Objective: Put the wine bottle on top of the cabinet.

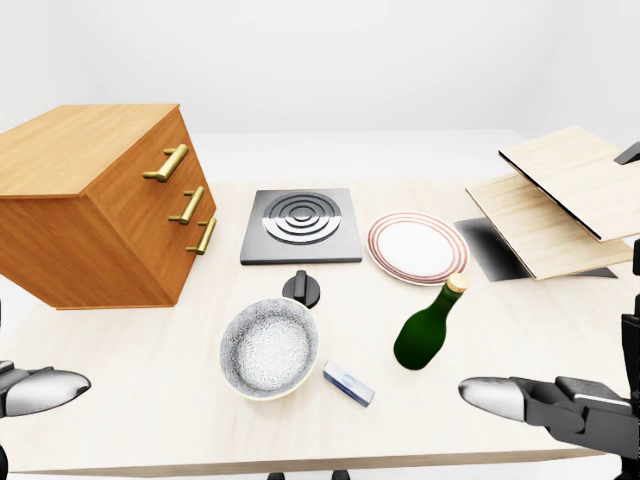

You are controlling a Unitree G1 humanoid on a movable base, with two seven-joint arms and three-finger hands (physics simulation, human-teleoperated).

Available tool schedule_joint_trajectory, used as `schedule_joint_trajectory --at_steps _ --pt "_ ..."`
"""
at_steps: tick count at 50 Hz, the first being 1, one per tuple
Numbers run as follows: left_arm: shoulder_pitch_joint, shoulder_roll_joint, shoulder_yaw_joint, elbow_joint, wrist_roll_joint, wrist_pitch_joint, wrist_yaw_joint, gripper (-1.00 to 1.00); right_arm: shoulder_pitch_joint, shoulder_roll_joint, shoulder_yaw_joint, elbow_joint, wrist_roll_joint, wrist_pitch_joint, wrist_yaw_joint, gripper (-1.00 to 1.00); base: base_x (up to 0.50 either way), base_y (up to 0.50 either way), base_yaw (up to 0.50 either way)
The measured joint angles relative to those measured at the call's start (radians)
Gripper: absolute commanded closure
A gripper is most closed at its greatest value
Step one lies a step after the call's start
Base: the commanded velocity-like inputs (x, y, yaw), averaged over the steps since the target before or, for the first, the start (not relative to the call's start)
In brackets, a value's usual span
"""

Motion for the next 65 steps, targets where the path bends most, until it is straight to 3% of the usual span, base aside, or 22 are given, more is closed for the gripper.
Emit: schedule_joint_trajectory --at_steps 12,26,51,65 --pt "-0.004 -0.002 0.004 0.0 -0.001 0.0 -0.002 -1.0 -0.07 0.084 -0.023 0.0 -0.105 0.0 0.12 -1.0 0.0 0.0 0.0" --pt "-0.006 -0.003 0.004 0.0 -0.001 0.0 -0.004 -1.0 -0.109 0.133 -0.019 0.024 -0.19 0.0 0.196 -1.0 0.0 0.0 0.0" --pt "-0.007 -0.014 0.0 0.0 0.012 0.0 -0.014 -1.0 -0.117 0.148 0.052 0.188 -0.271 0.0 0.211 -1.0 0.0 0.0 0.0" --pt "-0.007 -0.078 0.006 0.005 0.07 0.0 -0.086 -1.0 -0.117 0.142 0.087 0.279 -0.292 0.0 0.199 -1.0 0.0 0.0 0.0"
